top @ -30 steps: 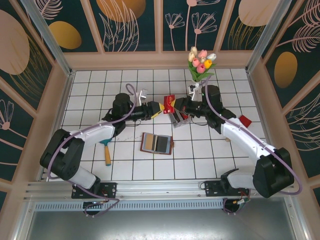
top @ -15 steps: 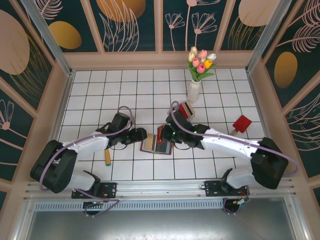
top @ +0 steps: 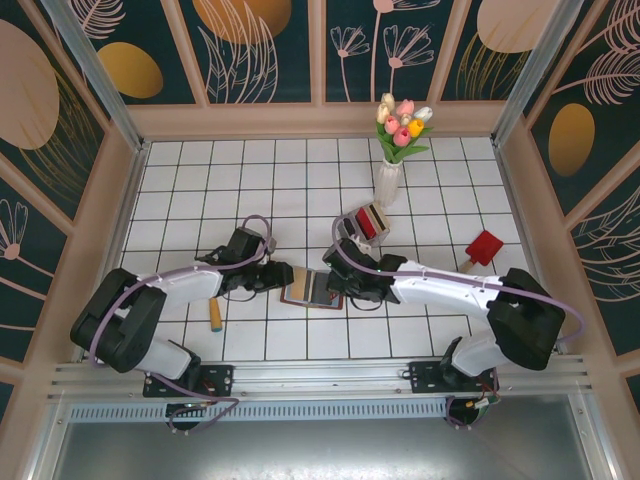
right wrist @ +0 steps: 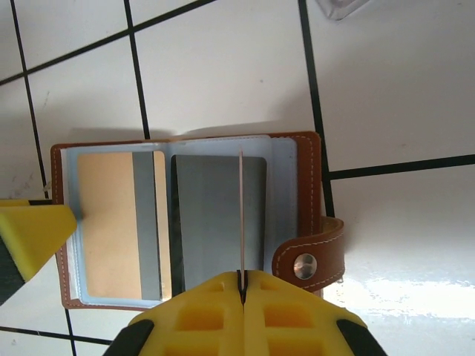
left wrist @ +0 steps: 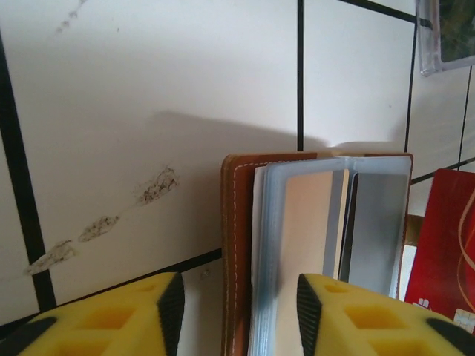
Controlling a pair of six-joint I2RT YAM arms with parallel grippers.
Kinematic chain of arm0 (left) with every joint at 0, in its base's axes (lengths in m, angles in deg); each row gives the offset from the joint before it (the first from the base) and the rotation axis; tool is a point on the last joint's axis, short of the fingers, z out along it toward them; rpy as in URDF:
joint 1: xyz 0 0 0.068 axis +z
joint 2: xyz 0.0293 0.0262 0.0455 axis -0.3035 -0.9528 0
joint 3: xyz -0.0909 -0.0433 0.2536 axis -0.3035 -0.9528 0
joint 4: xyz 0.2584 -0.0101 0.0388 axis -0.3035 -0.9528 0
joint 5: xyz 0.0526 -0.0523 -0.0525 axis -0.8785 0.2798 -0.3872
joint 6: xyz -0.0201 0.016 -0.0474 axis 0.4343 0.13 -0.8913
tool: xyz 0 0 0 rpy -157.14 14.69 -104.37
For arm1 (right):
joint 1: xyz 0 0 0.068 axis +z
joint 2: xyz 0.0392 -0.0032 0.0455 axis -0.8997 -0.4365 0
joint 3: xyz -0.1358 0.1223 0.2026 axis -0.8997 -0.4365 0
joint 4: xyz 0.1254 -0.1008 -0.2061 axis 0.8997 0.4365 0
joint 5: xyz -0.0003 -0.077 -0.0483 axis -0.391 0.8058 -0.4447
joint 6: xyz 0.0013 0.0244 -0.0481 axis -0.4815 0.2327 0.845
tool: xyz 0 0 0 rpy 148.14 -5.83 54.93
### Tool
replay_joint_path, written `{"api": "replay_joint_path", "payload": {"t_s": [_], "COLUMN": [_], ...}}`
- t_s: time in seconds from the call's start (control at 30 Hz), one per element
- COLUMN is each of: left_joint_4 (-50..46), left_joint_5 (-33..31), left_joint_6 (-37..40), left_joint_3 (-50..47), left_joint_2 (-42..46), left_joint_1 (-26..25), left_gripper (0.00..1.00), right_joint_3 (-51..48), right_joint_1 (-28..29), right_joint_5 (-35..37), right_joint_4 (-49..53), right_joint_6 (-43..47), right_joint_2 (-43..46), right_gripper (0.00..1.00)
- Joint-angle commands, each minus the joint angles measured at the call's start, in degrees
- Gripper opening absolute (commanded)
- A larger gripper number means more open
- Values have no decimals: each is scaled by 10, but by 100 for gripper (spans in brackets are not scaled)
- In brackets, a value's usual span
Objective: Put the credit cards into the card holder
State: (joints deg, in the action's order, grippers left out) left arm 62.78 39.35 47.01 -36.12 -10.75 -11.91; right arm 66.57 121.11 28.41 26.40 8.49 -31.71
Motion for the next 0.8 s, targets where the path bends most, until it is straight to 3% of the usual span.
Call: {"api": "replay_joint_path", "payload": {"t_s": [0.0, 0.2, 0.77], "left_joint_4": [11, 9, 6], "left_joint_5": [15, 11, 10], "left_joint_6": [10, 9, 10], "left_joint_3": [-7, -8, -6], "left_joint_2": [-7, -12, -22], "left_joint_1": [0, 0, -1], "left_gripper": [38, 25, 20], "right_joint_3": [-10, -14, -14], "right_joint_1": [-4, -6, -9], "right_joint_5": [24, 30, 27], "right_joint_4": [21, 28, 22], "right_joint_6": [-13, -11, 1], "right_joint_2": [16, 15, -51], "right_gripper": [5, 6, 5]}}
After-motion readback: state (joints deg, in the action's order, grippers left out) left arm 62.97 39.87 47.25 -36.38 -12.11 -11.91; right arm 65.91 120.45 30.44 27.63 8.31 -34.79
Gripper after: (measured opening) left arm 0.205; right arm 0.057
